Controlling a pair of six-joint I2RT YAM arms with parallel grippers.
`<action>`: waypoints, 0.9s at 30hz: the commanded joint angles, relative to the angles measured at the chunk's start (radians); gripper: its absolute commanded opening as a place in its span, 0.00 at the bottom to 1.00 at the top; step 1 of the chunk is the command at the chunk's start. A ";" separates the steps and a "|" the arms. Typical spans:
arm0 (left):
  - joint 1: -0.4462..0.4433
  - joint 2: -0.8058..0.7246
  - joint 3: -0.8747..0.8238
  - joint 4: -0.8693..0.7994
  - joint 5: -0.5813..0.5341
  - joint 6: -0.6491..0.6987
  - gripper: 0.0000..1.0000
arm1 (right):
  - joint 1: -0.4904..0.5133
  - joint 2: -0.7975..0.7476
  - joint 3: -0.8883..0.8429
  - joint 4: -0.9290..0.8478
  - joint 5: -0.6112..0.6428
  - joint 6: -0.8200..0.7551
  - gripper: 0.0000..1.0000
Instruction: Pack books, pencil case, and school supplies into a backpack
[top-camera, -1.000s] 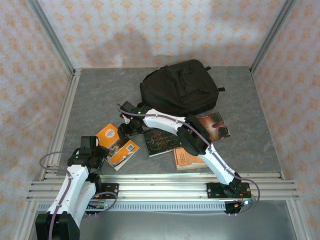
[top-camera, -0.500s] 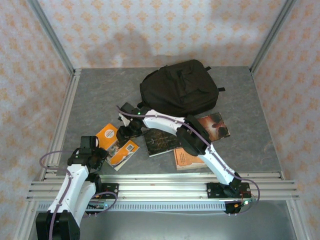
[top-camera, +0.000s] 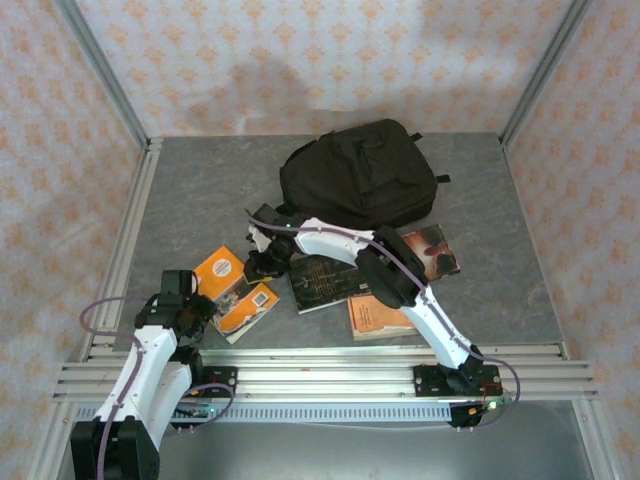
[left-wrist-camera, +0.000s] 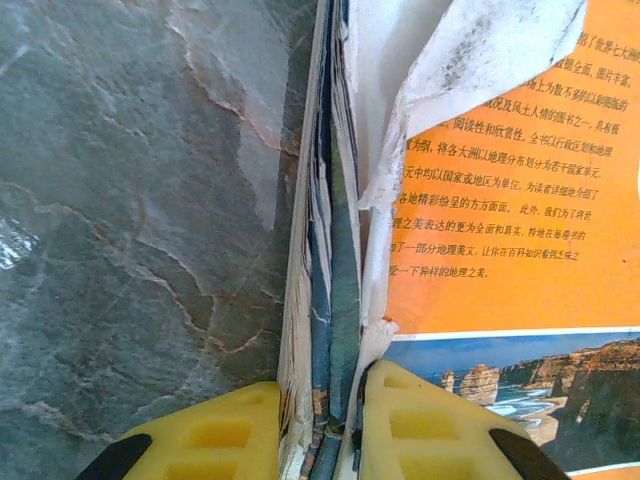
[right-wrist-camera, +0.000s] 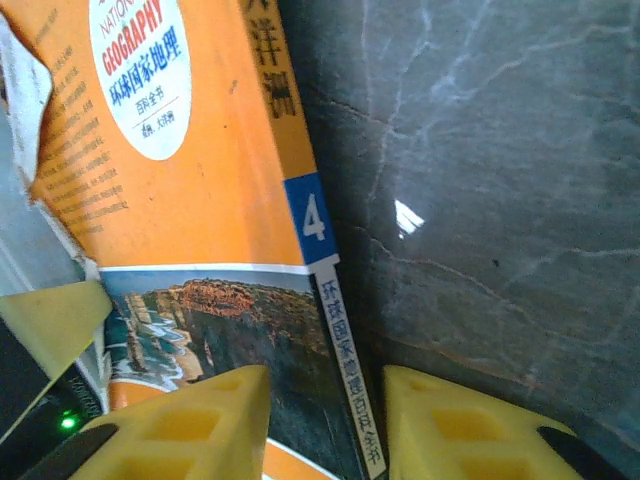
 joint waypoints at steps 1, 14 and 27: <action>-0.002 0.020 -0.049 0.171 0.080 0.010 0.16 | 0.063 -0.052 -0.056 0.098 -0.235 0.079 0.30; -0.005 0.020 -0.053 0.223 0.147 0.050 0.21 | 0.055 -0.049 -0.103 0.226 -0.452 0.106 0.36; -0.005 -0.024 0.007 0.173 0.249 0.050 0.55 | -0.025 -0.115 -0.147 0.111 -0.194 0.096 0.01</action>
